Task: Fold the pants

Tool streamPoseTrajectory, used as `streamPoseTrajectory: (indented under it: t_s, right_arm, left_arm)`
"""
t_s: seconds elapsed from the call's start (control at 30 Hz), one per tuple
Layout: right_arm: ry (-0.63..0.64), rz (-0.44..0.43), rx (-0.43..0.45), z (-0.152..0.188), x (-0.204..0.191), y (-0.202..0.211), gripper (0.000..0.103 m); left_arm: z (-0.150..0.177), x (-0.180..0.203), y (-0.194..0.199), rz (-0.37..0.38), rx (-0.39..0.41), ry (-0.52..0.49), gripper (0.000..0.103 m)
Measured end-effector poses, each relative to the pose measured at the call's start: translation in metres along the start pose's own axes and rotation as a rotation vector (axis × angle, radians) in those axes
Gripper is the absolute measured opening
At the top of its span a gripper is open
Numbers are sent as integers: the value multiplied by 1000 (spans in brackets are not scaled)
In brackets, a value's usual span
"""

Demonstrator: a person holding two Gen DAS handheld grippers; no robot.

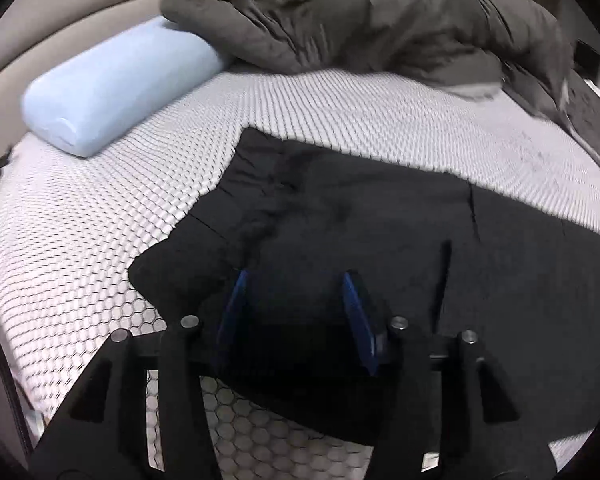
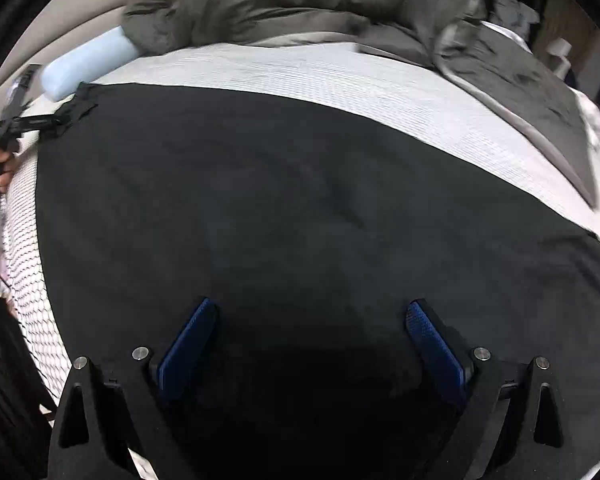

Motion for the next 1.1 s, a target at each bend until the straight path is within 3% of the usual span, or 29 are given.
streamPoseTrajectory:
  t_s: [0.1,0.17,0.23,0.3,0.33,0.37,0.4,0.47,0.53,0.63,0.73,0.87,0.93,1.0,1.07,1.1]
  right_arm:
    - [-12,179,-12,12,45,14,98]
    - [-46,300,-26,21,77,24,98]
    - [-98,339,-14,23,92,35,98]
    - [-111,314,30,15,86,47,98]
    - [-101,263,61,9,72,50,98]
    - [-86,230,71,7,63,52,98]
    - [-66,199,74,5,50,51,98]
    - [-20,134,61,8,26,44,98]
    - [5,83,30,16,10,33,98]
    - [-30,54,6,27,18,27,98]
    - [-23,140,15,33,51,42,98]
    - [-80,355,-6,59,124,66,96]
    - [-180,298,21,65,137,73,96]
    - [-168,311,28,62,135,76,96]
    - [-126,342,34,56,126,78,96]
    - [-126,302,56,50,114,78,97]
  left_arm:
    - [-16,31,23,88,54,-14,49]
    - [-24,60,41,157,94,-43,61]
    - [-28,97,61,244,143,-83,79]
    - [-27,147,84,353,183,-142,86]
    - [-22,173,95,405,191,-162,89]
    - [-14,198,105,461,187,-182,91]
    - [-7,226,110,522,168,-202,101]
    - [17,280,120,627,120,-255,102]
    - [41,314,128,673,84,-311,102]
    - [79,357,128,709,34,-413,102]
    - [105,382,127,700,20,-507,102]
    - [108,388,121,705,-16,-493,102]
    - [105,391,121,695,-29,-475,102]
    - [95,389,118,690,-22,-452,102]
    - [86,398,126,744,-6,-426,102]
    - [85,406,137,776,-5,-425,102]
Point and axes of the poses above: each gripper's, at about its wrist camera, not at the fingertips, and y roughly against the way its jaws point, x to its right, z to its underside, the point moved 10 cm from there along -y, roughly the way its jaws point, and after that the axes turned 15 degrees about x, right-handed, at the moved point
